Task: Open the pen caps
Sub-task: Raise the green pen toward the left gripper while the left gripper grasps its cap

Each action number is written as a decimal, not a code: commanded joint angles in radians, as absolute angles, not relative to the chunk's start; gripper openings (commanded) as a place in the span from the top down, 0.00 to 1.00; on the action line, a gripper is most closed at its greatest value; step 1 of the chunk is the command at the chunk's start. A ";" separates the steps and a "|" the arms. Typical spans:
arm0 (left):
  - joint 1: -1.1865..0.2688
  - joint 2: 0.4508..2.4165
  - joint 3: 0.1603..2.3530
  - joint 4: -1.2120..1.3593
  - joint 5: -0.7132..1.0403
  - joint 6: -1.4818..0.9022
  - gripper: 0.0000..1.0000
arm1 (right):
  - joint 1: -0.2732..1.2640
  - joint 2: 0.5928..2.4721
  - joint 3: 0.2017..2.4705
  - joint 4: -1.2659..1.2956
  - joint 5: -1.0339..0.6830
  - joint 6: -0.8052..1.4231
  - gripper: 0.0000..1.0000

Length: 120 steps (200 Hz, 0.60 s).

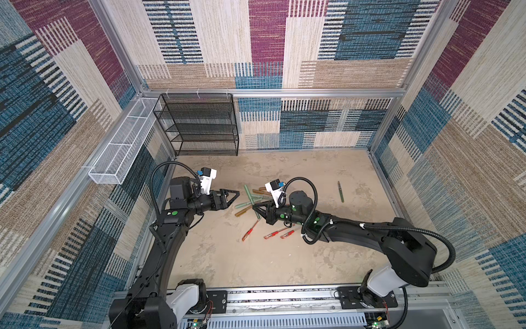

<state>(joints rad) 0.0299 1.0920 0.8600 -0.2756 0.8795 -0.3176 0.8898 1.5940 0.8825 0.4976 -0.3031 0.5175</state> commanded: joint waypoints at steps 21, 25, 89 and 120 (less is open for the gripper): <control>0.008 1.109 0.848 -0.219 0.879 -0.361 0.16 | 0.931 1.677 0.966 0.527 -0.293 0.551 0.97; 0.007 1.113 0.848 -0.219 0.871 -0.364 0.18 | 0.935 1.681 0.972 0.524 -0.294 0.552 0.97; 0.004 1.125 0.848 -0.219 0.829 -0.366 0.56 | 0.966 1.754 1.037 0.537 -0.334 0.554 0.97; 0.003 1.126 0.842 -0.217 0.817 -0.368 0.87 | 0.969 1.778 1.071 0.499 -0.348 0.538 0.97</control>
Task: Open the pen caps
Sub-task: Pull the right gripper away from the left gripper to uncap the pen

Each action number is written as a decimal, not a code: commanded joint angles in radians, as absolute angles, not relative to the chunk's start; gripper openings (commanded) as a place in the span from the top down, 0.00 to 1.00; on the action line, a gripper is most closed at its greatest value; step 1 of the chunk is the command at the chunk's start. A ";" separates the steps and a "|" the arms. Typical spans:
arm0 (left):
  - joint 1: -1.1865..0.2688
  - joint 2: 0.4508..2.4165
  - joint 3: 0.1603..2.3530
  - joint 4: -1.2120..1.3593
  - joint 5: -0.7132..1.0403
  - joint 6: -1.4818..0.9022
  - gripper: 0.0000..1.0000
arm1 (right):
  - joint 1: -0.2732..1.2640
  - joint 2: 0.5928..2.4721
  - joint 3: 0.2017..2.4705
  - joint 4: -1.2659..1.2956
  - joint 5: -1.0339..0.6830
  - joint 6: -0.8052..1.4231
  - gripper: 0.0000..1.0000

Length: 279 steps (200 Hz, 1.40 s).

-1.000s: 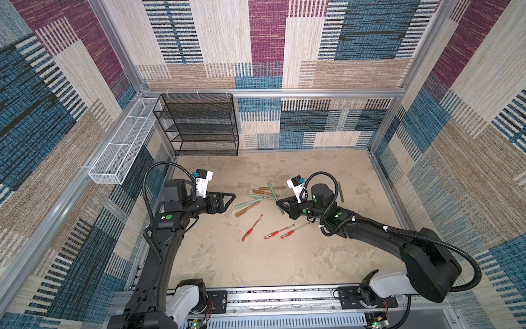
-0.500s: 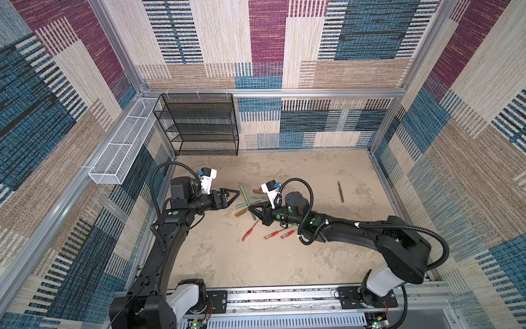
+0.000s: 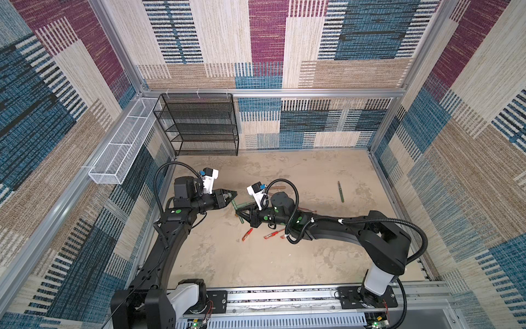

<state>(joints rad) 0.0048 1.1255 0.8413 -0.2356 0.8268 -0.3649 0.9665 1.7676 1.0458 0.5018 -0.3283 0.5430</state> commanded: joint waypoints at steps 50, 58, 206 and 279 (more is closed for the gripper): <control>0.003 1.118 0.842 -0.228 0.807 -0.357 1.00 | 0.971 1.787 1.087 0.473 -0.337 0.526 0.82; 0.003 1.117 0.843 -0.231 0.805 -0.357 1.00 | 0.971 1.790 1.088 0.474 -0.336 0.525 0.78; 0.021 1.103 0.876 -0.296 0.750 -0.283 1.00 | 0.983 1.813 1.012 0.438 -0.360 0.491 1.00; 0.088 1.120 0.946 -0.346 0.670 -0.327 1.00 | 0.989 1.769 0.879 0.471 -0.332 0.503 1.00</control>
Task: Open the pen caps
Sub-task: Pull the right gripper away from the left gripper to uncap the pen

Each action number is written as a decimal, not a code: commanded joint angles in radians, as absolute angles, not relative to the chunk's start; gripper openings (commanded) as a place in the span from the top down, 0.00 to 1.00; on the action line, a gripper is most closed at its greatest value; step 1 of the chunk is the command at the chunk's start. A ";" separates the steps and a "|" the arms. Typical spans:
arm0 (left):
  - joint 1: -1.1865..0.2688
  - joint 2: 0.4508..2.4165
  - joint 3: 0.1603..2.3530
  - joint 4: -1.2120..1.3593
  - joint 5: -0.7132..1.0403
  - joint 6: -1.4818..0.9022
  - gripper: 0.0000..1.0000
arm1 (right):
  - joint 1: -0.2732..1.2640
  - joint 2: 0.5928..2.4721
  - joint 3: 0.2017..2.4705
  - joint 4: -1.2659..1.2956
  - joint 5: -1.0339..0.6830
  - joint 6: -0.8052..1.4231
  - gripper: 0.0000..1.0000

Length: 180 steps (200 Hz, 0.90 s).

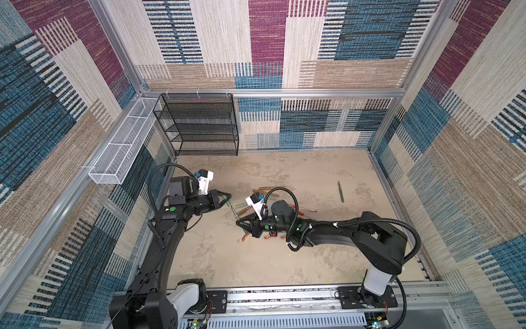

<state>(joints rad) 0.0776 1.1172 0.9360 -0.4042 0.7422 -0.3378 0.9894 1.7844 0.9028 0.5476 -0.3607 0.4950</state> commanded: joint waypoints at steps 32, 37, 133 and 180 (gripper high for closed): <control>0.106 1.134 0.959 -0.353 0.647 -0.340 1.00 | 0.989 1.731 0.846 0.479 -0.306 0.504 1.00; 0.104 1.142 0.959 -0.350 0.641 -0.334 1.00 | 0.989 1.724 0.840 0.479 -0.301 0.503 1.00; -0.008 1.531 1.175 -0.589 0.264 -0.072 1.00 | 0.967 1.504 0.740 0.309 -0.122 0.508 1.00; -0.026 1.779 1.297 -0.663 0.127 -0.055 1.00 | 0.927 1.349 0.713 0.154 -0.034 0.489 1.00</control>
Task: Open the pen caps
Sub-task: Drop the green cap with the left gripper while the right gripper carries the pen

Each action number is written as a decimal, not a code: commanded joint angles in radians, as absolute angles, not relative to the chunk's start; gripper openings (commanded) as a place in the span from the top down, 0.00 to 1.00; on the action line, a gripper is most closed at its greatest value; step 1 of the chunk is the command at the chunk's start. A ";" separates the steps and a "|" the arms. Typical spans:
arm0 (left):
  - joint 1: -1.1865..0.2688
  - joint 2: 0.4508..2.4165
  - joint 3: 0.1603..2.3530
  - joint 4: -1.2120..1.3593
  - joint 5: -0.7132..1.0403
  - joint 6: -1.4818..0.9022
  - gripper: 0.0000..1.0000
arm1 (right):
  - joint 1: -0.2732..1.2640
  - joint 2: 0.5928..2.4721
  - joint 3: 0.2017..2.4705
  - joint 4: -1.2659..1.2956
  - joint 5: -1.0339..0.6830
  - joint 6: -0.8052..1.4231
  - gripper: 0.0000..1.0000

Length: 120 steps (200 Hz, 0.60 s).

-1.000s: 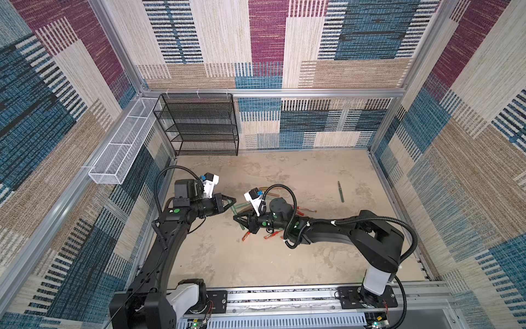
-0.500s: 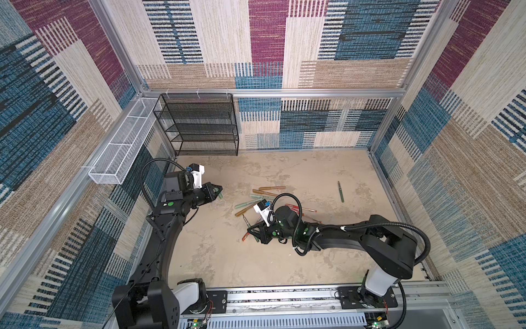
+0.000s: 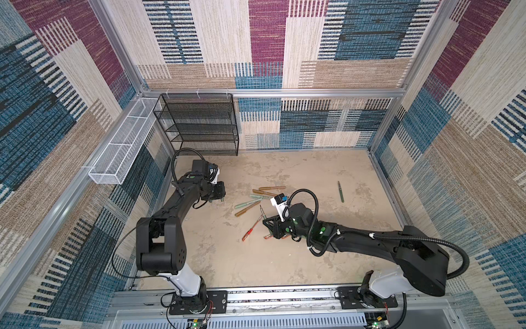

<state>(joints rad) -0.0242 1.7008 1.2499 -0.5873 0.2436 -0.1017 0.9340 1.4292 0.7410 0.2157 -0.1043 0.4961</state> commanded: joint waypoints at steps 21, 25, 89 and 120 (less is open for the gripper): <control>-0.026 1.882 1.386 -0.711 0.111 -0.060 1.00 | 0.895 1.260 0.679 0.112 -0.007 0.484 0.99; -0.027 1.904 1.408 -0.727 0.103 -0.059 1.00 | 0.888 1.242 0.675 0.095 -0.001 0.486 0.99; -0.031 2.087 1.569 -0.812 -0.033 -0.006 1.00 | 0.845 1.071 0.608 0.000 0.042 0.495 0.98; -0.032 2.152 1.637 -0.851 -0.037 -0.003 0.97 | 0.832 1.032 0.584 -0.018 0.051 0.496 0.97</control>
